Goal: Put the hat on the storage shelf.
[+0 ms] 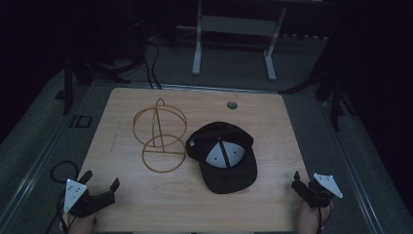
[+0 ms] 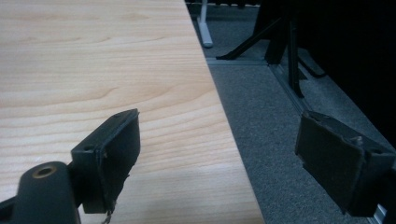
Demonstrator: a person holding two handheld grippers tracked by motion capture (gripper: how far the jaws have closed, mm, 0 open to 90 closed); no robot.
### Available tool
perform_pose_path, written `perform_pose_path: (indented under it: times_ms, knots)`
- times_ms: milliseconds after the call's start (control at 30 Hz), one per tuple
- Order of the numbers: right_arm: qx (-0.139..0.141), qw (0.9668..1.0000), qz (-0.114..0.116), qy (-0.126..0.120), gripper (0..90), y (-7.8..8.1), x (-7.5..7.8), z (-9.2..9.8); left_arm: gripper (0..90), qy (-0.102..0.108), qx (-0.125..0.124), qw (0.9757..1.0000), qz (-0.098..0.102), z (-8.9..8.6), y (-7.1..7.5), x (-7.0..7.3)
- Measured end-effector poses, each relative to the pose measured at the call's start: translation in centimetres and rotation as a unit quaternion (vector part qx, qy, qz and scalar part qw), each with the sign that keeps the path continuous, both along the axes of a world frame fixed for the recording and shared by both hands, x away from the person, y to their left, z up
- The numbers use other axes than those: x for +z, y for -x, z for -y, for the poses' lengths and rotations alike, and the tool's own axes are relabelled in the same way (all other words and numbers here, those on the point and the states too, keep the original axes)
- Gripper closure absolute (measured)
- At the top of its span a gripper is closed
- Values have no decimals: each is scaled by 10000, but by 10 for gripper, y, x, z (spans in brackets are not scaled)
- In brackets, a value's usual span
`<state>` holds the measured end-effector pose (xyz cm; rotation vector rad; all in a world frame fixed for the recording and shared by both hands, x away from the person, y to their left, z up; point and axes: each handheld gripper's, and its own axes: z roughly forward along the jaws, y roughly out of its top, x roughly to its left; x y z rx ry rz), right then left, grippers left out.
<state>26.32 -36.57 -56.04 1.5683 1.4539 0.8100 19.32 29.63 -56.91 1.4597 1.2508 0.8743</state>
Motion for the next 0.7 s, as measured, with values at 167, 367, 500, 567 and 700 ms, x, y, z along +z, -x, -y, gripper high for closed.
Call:
perform_pose_path:
  times_ms: [167, 367, 500, 567, 700]
  knots:
    - [85, 9999, 28, 71, 138, 1, 0, -2, 5, -63, -19, 10000, -18, 1, 0, 0]
    - [114, 9997, -102, -169, 138, 3, 0, 0, 5, -264, -190, 9994, -73, 5, 0, 1]
    - [237, 9989, -198, -341, 138, 2, 2, 0, 5, -208, -199, 9996, -57, 5, 1, 3]
    - [342, 9983, -257, -394, 138, 0, 6, -2, 5, -185, -217, 9996, -73, 6, 2, 3]
    - [651, 9972, -303, -198, 138, -7, 16, -11, 4, -145, -214, 9996, -109, 11, 2, 4]
